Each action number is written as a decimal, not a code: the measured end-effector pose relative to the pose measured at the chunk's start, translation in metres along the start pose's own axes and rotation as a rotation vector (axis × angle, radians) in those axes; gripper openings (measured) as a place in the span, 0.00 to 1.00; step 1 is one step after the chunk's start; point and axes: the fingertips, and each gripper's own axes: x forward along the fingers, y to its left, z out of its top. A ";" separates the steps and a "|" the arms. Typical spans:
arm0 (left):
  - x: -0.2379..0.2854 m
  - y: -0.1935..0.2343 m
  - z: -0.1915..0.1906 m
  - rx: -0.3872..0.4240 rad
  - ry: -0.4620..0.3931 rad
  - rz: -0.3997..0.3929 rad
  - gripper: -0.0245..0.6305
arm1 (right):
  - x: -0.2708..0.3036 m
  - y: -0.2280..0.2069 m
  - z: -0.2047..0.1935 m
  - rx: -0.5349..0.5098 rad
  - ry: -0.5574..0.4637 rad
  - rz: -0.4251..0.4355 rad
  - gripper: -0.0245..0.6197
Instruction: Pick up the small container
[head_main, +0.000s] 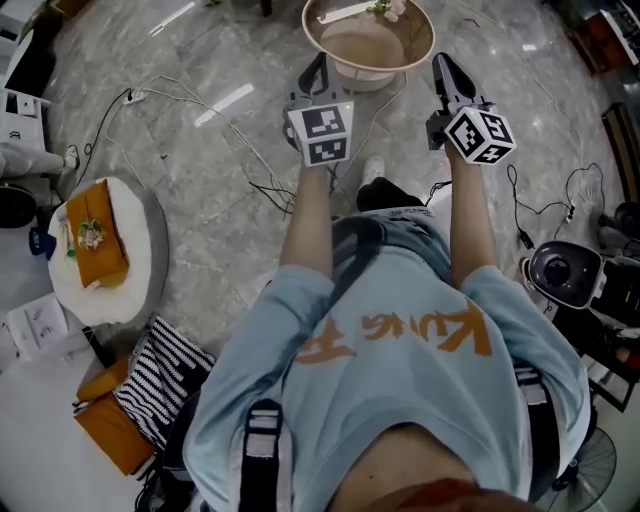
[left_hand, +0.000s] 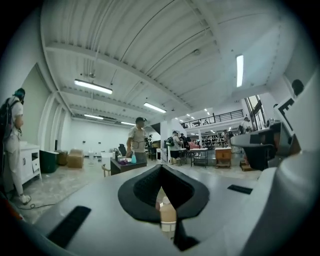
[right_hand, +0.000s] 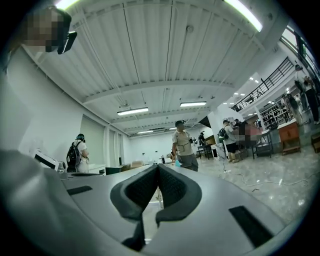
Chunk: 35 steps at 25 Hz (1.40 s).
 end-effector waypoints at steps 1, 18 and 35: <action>0.003 0.001 0.002 -0.002 -0.003 0.001 0.07 | 0.003 0.000 0.003 -0.007 -0.002 0.002 0.06; 0.110 0.001 -0.014 -0.001 0.056 0.007 0.07 | 0.081 -0.086 -0.021 0.050 0.034 -0.027 0.06; 0.366 -0.048 -0.066 0.071 0.250 -0.020 0.07 | 0.256 -0.293 -0.077 0.158 0.151 -0.056 0.06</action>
